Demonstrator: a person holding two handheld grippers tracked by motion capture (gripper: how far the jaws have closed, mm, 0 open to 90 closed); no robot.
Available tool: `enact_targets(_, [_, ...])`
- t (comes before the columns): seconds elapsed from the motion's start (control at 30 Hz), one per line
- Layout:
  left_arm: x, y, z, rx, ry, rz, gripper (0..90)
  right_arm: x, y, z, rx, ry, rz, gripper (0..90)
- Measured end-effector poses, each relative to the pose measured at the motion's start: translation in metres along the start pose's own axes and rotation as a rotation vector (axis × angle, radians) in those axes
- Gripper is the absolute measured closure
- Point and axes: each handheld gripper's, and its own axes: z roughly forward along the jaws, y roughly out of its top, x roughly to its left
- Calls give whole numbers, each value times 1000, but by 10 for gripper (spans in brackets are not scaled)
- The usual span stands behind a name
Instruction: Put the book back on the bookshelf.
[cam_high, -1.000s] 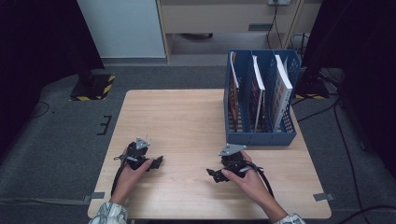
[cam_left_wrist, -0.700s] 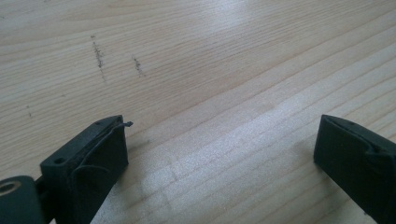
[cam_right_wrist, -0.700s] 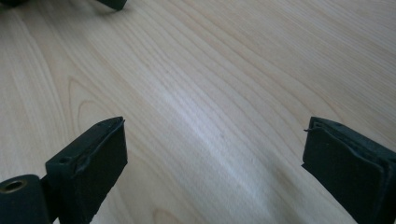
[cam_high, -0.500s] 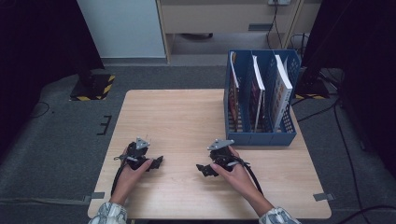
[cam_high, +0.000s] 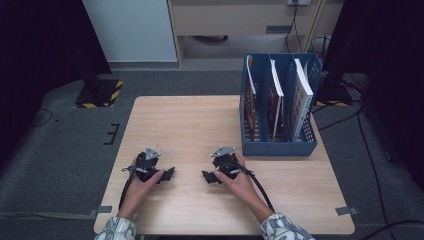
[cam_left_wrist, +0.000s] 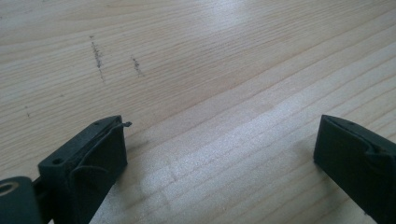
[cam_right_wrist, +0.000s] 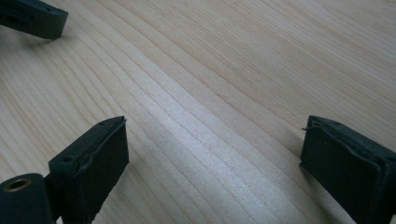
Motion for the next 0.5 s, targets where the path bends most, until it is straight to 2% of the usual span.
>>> enact_targets(0.1, [0, 0, 0, 0, 0, 0, 16, 5, 0, 2, 15, -31, -37, 62])
enact_targets(0.5, [0, 0, 0, 0, -3, 1, 14, 9, -2, 0, 24, -60, 1, 34])
